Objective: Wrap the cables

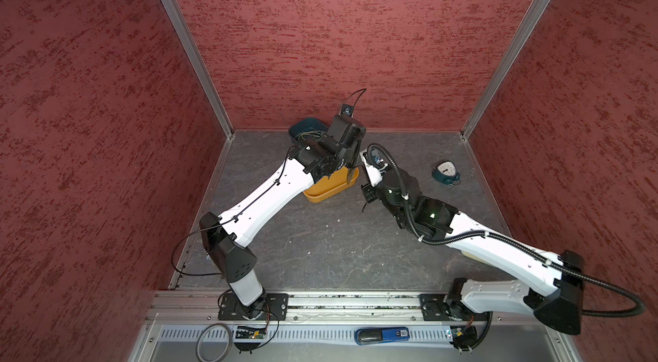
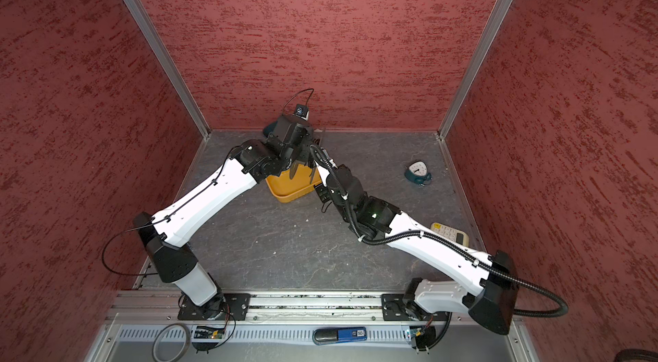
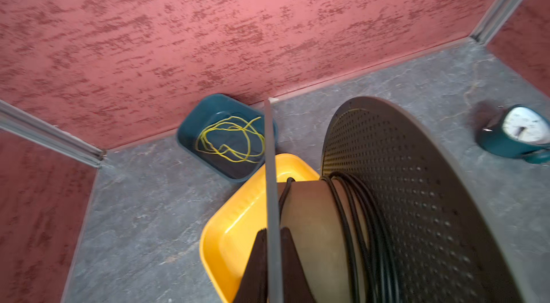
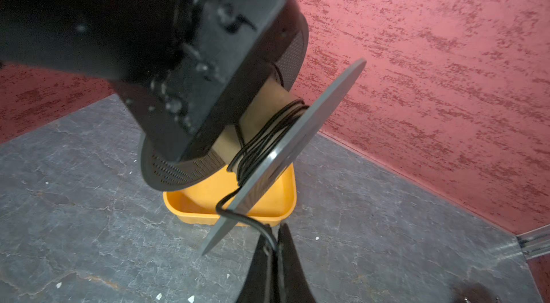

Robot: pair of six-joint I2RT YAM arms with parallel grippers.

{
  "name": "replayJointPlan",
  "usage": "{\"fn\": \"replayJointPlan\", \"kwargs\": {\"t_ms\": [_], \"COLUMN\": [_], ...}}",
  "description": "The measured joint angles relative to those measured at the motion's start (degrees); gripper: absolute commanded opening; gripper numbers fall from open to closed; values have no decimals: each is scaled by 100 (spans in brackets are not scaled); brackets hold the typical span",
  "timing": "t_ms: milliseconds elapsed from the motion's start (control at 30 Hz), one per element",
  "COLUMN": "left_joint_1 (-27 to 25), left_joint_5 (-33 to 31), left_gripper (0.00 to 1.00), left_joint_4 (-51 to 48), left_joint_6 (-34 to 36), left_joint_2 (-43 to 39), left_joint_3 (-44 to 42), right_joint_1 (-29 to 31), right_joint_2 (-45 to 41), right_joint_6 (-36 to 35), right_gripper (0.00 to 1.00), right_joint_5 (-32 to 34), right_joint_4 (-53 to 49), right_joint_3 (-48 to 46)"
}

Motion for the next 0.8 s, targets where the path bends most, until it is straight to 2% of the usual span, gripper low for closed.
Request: {"fn": "replayJointPlan", "kwargs": {"t_ms": [67,267,533,800], "left_joint_1": [0,37,72,94], "left_joint_5": [146,492,616,894], "left_gripper": [2,1,0,0], "left_joint_4": [66,313,518,516], "left_joint_6": [-52,-90,-90,92], "left_joint_2": [0,-2,-2,-26], "left_joint_3": [-7,-125,-181,-304], "right_joint_1": [-103,-286,-507,-1060], "right_joint_2": [4,39,203,444], "right_joint_6": [-68,-140,-9,118], "right_gripper": [7,7,8,15], "right_joint_5": [-44,-190,-350,-560], "right_joint_4": [31,133,63,-114], "right_joint_3": [0,0,188,509]}}
